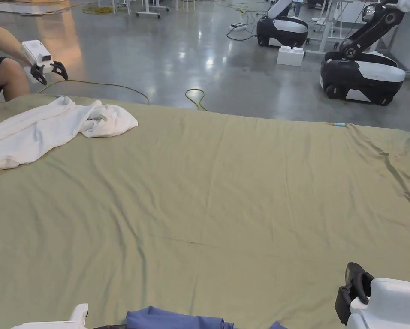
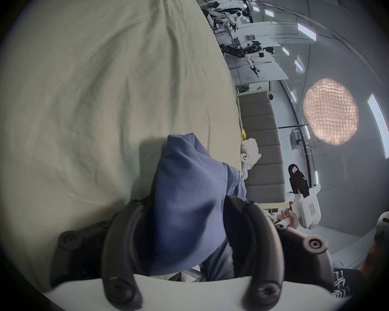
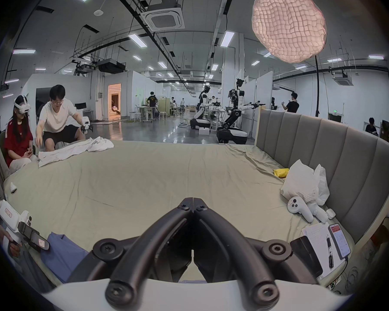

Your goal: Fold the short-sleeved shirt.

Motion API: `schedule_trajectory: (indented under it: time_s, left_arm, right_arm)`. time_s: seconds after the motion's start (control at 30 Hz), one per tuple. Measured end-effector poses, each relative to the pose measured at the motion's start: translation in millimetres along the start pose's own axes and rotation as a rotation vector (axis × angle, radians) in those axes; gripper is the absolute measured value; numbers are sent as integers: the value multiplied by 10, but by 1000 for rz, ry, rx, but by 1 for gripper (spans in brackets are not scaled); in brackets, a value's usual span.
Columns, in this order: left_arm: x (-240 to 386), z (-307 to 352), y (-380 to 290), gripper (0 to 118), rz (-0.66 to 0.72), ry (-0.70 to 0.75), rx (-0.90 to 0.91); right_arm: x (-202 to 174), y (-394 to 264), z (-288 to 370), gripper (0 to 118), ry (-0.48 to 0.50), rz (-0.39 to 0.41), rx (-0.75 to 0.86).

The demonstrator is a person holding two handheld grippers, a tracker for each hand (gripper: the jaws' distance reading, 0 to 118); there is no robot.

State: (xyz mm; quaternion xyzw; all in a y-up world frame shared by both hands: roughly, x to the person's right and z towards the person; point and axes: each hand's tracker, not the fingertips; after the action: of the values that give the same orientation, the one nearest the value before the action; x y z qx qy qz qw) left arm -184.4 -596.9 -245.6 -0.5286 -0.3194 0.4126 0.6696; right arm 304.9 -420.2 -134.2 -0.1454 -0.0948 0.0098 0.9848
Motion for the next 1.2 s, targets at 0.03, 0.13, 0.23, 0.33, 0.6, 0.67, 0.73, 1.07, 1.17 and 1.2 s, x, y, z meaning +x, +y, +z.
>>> schedule_trajectory:
  time_s: [0.03, 0.13, 0.23, 0.33, 0.6, 0.67, 0.73, 1.07, 1.17, 1.2]
  left_arm:
    - [-107, 1, 21, 22, 0, 55, 7]
    - [-57, -28, -27, 20, -45, 49, 5]
    - [114, 15, -131, 17, -65, 21, 31]
    - [296, 162, -99, 16, -128, 47, 59]
    - [1101, 909, 76, 16, -275, 311, 143]
    - [1310, 1090, 108, 16, -312, 445, 142]
    - [1507, 1190, 107, 16, -320, 530, 159]
    - [2305, 347, -181, 16, -474, 665, 54]
    - [2530, -128, -386, 16, -523, 682, -21]
    - [2566, -262, -426, 16, -537, 669, -46]
  right_arm:
    - [3, -3, 0, 0, 1, -3, 0]
    - [2, -11, 0, 0, 0, -3, -3]
    - [1, -19, -8, 0, 3, -9, -7]
    - [0, -19, -16, 0, 8, -6, -9]
    - [14, 27, -39, 0, 15, -2, 2]
    - [6, 27, -53, 0, 18, 1, 3]
    - [-4, 26, -65, 0, 25, 1, 4]
    - [-67, -28, -66, 0, 41, -4, -5]
    - [-47, -43, -56, 0, 36, -4, -7]
    - [-40, -47, -48, 0, 33, -7, -9]
